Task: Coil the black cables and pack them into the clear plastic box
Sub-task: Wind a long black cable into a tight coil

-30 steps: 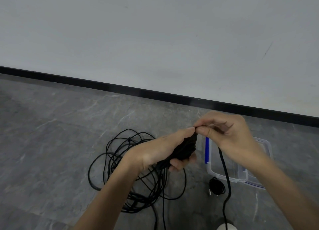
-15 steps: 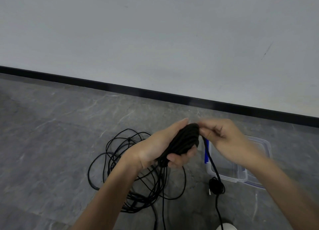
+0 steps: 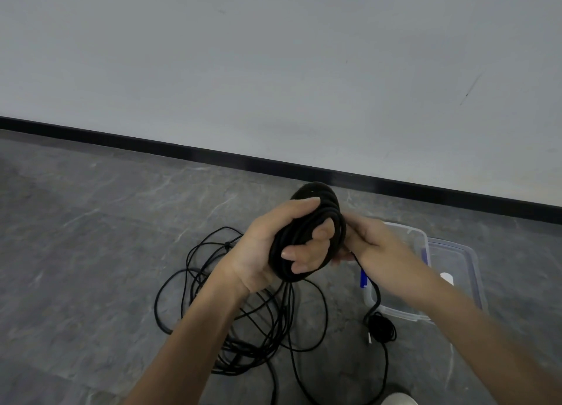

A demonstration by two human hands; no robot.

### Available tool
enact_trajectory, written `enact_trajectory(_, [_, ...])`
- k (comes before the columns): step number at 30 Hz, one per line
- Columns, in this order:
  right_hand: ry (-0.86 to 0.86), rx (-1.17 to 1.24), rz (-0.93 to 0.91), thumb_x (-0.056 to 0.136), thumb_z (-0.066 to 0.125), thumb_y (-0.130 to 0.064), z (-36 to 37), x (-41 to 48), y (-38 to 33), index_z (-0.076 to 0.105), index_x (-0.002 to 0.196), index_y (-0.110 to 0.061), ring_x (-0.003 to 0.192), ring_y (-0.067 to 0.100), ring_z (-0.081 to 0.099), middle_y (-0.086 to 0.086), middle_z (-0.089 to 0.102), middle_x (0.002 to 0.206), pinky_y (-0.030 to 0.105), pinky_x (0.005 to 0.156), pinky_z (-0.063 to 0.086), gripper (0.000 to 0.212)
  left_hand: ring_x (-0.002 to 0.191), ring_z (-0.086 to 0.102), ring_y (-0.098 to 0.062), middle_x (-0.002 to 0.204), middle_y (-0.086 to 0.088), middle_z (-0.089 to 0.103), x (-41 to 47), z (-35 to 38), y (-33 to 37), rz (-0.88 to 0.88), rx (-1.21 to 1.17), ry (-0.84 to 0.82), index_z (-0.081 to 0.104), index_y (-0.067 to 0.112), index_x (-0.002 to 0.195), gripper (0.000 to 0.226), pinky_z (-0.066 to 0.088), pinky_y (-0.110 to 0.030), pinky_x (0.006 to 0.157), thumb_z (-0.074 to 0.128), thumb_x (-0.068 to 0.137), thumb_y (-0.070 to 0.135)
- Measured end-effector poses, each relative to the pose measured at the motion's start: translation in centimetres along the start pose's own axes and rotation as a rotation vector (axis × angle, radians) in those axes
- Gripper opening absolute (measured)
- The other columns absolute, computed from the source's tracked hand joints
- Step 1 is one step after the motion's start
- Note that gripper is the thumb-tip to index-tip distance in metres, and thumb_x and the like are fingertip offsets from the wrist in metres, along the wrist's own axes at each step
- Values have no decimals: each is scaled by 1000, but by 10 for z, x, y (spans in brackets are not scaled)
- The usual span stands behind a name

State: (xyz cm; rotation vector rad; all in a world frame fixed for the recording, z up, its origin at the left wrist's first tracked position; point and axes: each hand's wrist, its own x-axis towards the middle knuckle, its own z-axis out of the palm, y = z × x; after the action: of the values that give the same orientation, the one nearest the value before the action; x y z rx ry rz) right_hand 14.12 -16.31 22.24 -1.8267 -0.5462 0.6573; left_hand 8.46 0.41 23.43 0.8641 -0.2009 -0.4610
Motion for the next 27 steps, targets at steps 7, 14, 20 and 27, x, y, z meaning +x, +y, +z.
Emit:
enact_trajectory(7, [-88,-171,113,100,43,-9,2,-3,5,58,106,-20,73,16,66,2,66,73,33,80,55,19,47,38,-10,47,9,37,-2,1,7,154,-26,255,56,17,68,31,41,-19,55,39,90,30])
enact_trajectory(14, [-124,-130,239,99,46,-9,5,-2,5,57,100,-10,74,19,71,5,71,79,34,80,57,11,56,46,-11,54,7,40,3,7,2,204,59,344,57,22,72,28,45,-20,64,38,91,29])
enact_trajectory(20, [-234,-272,245,98,48,-18,5,-7,1,44,114,-38,84,15,68,3,70,85,28,85,55,26,61,49,-12,58,7,41,4,5,2,291,58,444,53,19,78,23,44,-21,69,39,92,33])
enact_trajectory(27, [-343,-358,251,101,43,-22,7,-9,5,38,128,-47,64,3,57,-5,59,69,16,68,47,37,61,47,-10,59,9,41,2,1,6,381,-163,407,53,20,79,24,44,-19,66,40,94,32])
